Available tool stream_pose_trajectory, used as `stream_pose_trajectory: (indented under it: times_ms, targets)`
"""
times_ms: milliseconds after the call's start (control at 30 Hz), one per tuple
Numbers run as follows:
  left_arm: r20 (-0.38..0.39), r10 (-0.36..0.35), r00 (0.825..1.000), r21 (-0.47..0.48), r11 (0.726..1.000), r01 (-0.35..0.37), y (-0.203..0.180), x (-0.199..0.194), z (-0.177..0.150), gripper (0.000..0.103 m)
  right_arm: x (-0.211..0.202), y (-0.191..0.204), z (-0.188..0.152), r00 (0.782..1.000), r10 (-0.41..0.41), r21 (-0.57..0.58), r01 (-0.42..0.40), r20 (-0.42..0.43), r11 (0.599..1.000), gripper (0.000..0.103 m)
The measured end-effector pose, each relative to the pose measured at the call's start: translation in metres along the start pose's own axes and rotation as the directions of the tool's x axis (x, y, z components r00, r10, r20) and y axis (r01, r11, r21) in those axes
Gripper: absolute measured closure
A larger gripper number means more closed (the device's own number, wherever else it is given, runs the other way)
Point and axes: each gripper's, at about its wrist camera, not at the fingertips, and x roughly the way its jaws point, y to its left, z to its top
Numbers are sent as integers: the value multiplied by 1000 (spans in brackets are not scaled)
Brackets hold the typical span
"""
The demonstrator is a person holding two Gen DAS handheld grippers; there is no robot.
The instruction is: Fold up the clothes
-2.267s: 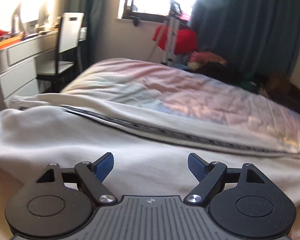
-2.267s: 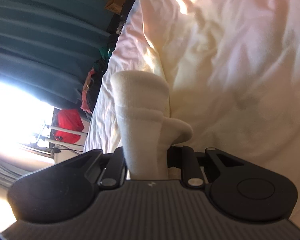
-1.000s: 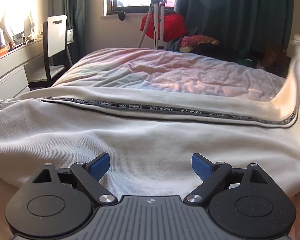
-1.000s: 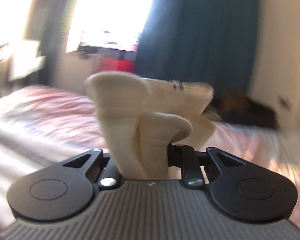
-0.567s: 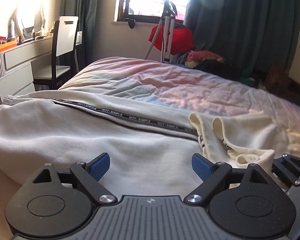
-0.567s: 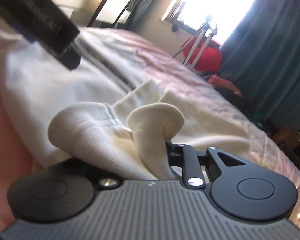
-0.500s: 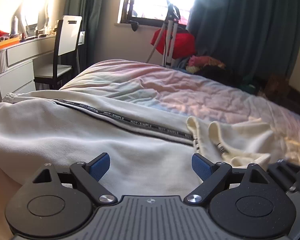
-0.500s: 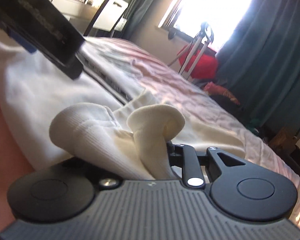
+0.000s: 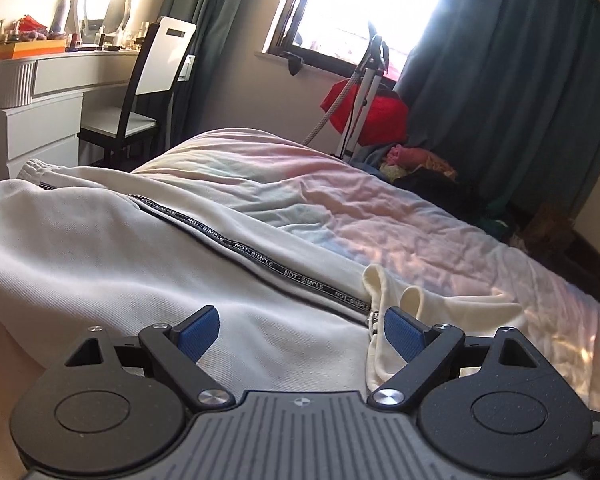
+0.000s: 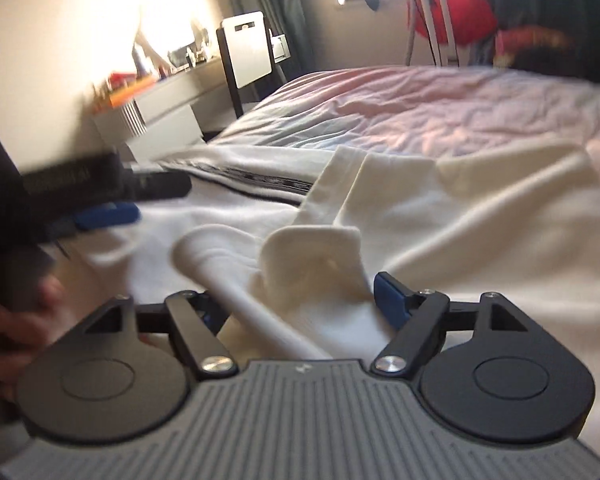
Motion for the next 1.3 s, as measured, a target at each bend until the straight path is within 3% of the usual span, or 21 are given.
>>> stream_pose_trajectory:
  times_ms: [100,200,300,400,600,767,833,900,1000,1067,1200,1300]
  targets:
    - [4,-66,998,-3,998,66,0,-8,1,12,-24,-13,9,996,66,118,-73,57,990,27]
    - [12,-129,992,34,991,129,-9,-12,0,12,-32,-39,29,981,131,247,-163,141,955,27]
    - [-38,-213,976,92,972,216,-26,-6,-6,12,-26,-65,44,975,85,374,-158,205,914,26]
    - [-103,-272,957,165,944,286,-47,6,-17,13,13,-83,62,991,23,427,-79,135,901,26]
    - [-201,-341,919,241,892,383,-59,29,-38,18,74,-87,70,998,39,310,-55,57,949,29]
    - [-249,-391,886,222,868,445,-64,55,-43,35,98,-76,57,1000,-7,194,8,-6,981,32]
    - [-269,-406,873,226,855,467,-66,63,-46,42,101,-68,56,998,-64,123,67,-27,990,43]
    - [-271,-396,877,237,856,459,-66,67,-50,42,101,-60,57,992,-126,72,128,-30,989,70]
    - [-279,-379,882,187,880,437,-59,76,-53,44,94,-62,60,992,-127,80,127,-10,989,80]
    - [-276,-379,883,143,893,428,-53,78,-53,48,86,-65,63,993,-112,100,110,21,989,83]
    - [-253,-395,883,138,889,437,-52,70,-49,58,60,-64,73,990,-86,106,74,108,992,84]
    - [-277,-386,880,87,902,423,-50,67,-45,65,44,-57,82,985,-89,88,76,149,993,84]
